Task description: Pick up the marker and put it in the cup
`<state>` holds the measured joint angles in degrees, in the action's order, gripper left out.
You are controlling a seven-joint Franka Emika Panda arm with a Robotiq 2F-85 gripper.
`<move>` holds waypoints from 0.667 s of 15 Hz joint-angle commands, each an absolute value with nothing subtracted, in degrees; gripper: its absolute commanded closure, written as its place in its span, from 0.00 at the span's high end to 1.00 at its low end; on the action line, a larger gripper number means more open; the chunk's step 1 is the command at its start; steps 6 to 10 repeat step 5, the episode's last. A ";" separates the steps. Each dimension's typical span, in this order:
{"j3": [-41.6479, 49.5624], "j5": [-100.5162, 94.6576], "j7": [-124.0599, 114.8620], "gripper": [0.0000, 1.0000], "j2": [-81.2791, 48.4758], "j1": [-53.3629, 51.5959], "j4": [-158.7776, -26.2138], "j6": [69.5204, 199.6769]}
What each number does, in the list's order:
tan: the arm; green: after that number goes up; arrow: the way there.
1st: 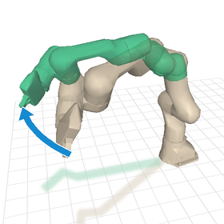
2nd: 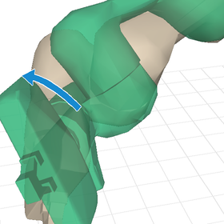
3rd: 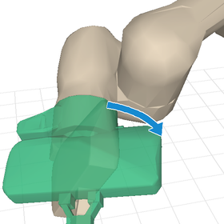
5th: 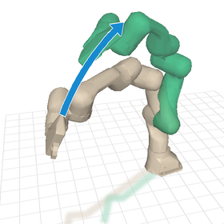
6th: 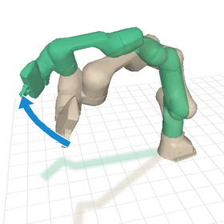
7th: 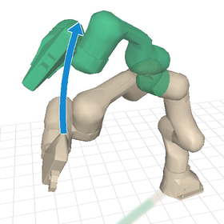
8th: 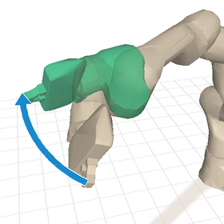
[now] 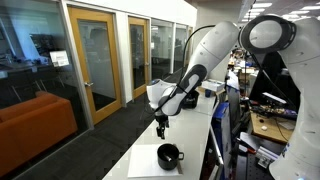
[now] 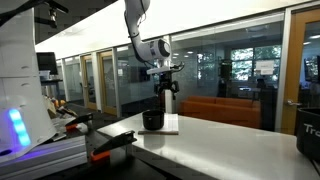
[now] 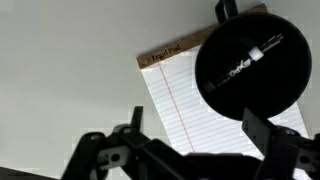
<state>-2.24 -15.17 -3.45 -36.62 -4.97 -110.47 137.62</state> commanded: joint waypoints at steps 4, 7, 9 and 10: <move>-1.24 -13.72 -2.84 1.00 -36.67 -5.88 -110.40 137.95; -1.24 -13.71 -2.84 1.00 -36.67 -5.88 -110.40 137.96; -1.24 -13.71 -2.84 1.00 -36.67 -5.88 -110.40 137.96; -1.24 -13.71 -2.84 1.00 -36.67 -5.88 -110.40 137.96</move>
